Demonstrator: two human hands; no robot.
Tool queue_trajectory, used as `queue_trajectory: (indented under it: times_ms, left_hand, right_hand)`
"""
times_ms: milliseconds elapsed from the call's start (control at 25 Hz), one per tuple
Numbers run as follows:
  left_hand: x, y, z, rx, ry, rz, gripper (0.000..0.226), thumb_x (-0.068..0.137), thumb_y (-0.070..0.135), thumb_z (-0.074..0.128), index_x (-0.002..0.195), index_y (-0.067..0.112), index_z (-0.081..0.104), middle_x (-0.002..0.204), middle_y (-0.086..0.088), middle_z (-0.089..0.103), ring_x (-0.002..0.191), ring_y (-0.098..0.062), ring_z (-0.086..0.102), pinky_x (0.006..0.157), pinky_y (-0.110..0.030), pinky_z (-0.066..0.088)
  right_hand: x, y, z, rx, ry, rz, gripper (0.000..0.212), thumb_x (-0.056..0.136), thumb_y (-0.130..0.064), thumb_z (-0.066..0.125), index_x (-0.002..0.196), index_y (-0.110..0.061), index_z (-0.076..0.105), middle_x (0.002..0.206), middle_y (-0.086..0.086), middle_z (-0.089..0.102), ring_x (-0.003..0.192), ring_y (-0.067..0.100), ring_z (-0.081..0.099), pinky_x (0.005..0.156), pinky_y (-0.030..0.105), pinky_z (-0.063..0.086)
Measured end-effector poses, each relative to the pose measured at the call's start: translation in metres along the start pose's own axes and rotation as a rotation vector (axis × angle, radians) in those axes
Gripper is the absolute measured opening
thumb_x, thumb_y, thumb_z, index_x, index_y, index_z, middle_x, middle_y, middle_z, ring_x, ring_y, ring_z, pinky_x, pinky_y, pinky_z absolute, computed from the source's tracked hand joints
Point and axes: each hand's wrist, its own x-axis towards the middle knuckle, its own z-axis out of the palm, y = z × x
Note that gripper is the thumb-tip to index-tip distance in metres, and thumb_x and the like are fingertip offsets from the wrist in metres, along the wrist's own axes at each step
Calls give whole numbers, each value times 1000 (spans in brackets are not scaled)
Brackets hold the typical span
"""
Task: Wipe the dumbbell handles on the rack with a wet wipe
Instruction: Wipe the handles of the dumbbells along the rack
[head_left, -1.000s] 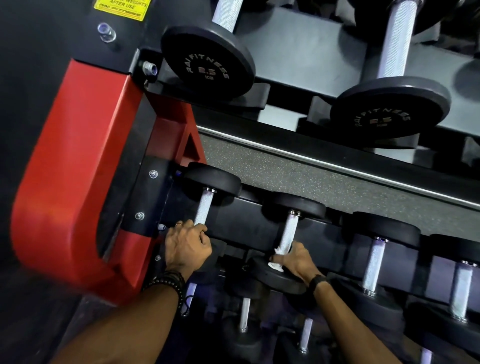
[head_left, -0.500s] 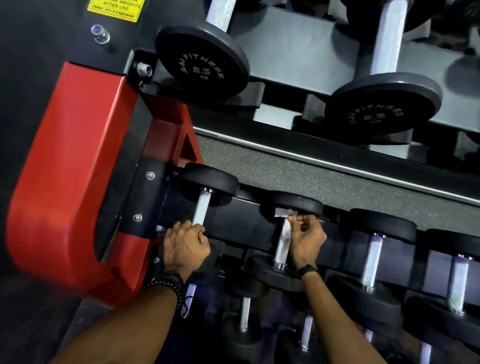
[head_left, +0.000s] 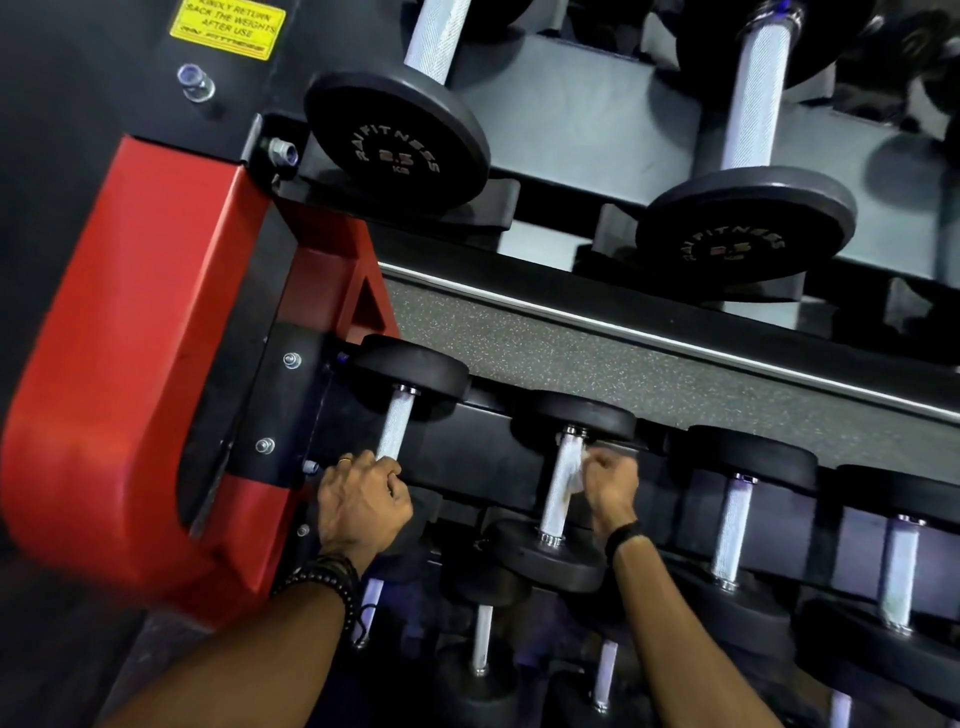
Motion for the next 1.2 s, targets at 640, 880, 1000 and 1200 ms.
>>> queue_trajectory:
  times_ms: [640, 880, 1000, 1200]
  left_hand:
    - [1, -1, 5, -39, 12, -8, 26, 66, 23, 48, 72, 18, 73, 71, -5, 64, 72, -30, 56, 66, -37, 46]
    - [2, -1, 4, -37, -2, -14, 26, 66, 23, 48, 71, 18, 73, 70, -5, 63, 71, -30, 57, 66, -37, 46]
    - [1, -1, 4, -44, 2, -14, 28, 66, 23, 46, 71, 17, 73, 71, -4, 63, 72, -29, 57, 68, -38, 46]
    - [2, -2, 3, -43, -4, -12, 32, 67, 25, 41, 71, 17, 72, 72, -5, 63, 73, -29, 57, 69, -38, 46]
  right_hand:
    - [-14, -21, -3, 221, -638, 311, 41, 70, -36, 79, 94, -3, 73, 81, 3, 69, 65, 14, 58, 59, 28, 49]
    - [-19, -11, 8, 173, -600, 381, 18, 79, -20, 76, 86, -6, 67, 56, 1, 52, 45, 16, 51, 45, 25, 45]
    - [-25, -3, 10, 134, -500, 272, 14, 80, -5, 71, 84, 7, 66, 51, 11, 56, 41, 21, 54, 49, 29, 47]
    - [-18, -14, 11, -212, -283, 34, 29, 66, -16, 86, 77, -6, 61, 72, 11, 66, 58, 18, 59, 49, 22, 45]
